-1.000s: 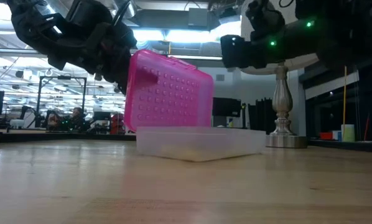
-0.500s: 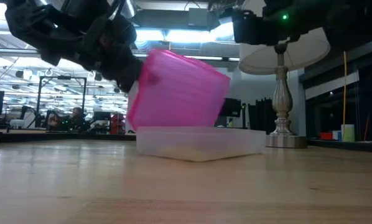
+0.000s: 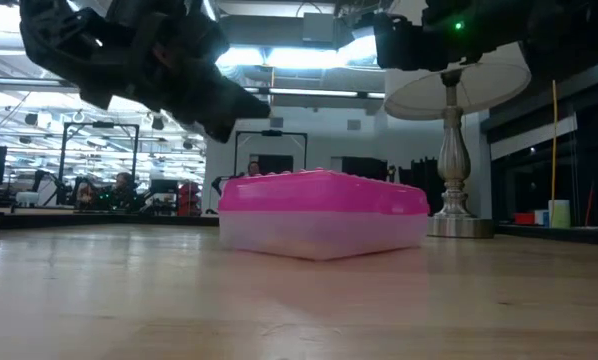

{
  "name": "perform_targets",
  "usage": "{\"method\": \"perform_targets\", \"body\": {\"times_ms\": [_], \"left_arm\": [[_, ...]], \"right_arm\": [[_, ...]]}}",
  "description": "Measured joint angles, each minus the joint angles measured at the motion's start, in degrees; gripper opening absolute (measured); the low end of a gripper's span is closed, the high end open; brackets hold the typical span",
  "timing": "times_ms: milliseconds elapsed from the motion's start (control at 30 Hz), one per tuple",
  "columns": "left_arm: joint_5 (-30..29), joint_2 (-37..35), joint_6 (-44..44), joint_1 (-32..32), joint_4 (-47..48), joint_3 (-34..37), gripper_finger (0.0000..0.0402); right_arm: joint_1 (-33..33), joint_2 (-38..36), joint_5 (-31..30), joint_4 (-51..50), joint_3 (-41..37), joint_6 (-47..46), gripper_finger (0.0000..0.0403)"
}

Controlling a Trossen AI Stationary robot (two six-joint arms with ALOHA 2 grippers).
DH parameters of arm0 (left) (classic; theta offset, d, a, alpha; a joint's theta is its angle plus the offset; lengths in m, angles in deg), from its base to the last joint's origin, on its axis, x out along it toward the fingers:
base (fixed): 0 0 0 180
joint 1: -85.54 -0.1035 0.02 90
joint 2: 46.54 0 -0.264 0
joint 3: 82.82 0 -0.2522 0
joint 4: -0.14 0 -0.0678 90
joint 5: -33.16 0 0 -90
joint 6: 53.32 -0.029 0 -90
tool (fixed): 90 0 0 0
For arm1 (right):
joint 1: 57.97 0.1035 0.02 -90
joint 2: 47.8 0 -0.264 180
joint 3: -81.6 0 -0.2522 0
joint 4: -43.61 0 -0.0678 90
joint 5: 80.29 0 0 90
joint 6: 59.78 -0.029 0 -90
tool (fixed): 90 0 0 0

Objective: Pick & place school supplies into a supply box
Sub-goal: Return to Home Position

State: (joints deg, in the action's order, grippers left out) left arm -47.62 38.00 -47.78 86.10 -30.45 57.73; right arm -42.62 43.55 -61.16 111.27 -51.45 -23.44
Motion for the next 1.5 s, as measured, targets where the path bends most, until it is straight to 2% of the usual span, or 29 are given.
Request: {"method": "perform_targets", "body": {"times_ms": [267, 500, 667, 733, 867, 1000, 1200, 1300, 1500], "left_arm": [[-0.7, -9.3, -4.6, -1.2, 7.8, 0.0, 0.0003], [-1.0, -17.4, -10.2, -3.1, 14.2, 0.0, 0.0003], [-1.1, -22.6, -12.3, -4.8, 19.6, 0.0, 0.0003], [-1.1, -24.2, -12.9, -5.4, 21.5, 0.0, 0.0003], [-1.1, -26.6, -14.1, -6.4, 25.0, 0.0, 0.0003], [-1.2, -29.4, -14.8, -7.5, 24.6, 1.7, 0.0003], [-1.2, -35.8, -14.9, -10.3, 15.5, 10.6, 0.0003], [-1.2, -40.3, -14.1, -12.0, 14.2, 14.2, 0.0003], [-0.7, -50.1, -11.5, -14.0, 14.2, 19.3, 0.0003]], "right_arm": [[0.0, 0.0, 0.0, -4.1, 0.0, 0.1, 0.0064], [1.1, 0.0, 0.0, -5.8, 0.0, 0.2, 0.0008], [1.2, 0.0, 0.7, -7.8, 0.0, -1.9, 0.0006], [0.8, 0.0, 5.6, -12.4, 0.0, -6.1, 0.0005], [-1.9, 0.0, 22.0, -20.4, 0.1, -15.2, 0.0004], [-4.4, 0.0, 28.5, -23.6, 0.1, -21.3, 0.0004], [-6.7, -0.7, 41.7, -31.4, 0.1, -26.8, 0.0003], [-7.7, -4.0, 44.3, -35.3, 0.1, -28.2, 0.0003], [-9.2, -13.9, 44.6, -46.8, 0.1, -28.0, 0.0003]]}}
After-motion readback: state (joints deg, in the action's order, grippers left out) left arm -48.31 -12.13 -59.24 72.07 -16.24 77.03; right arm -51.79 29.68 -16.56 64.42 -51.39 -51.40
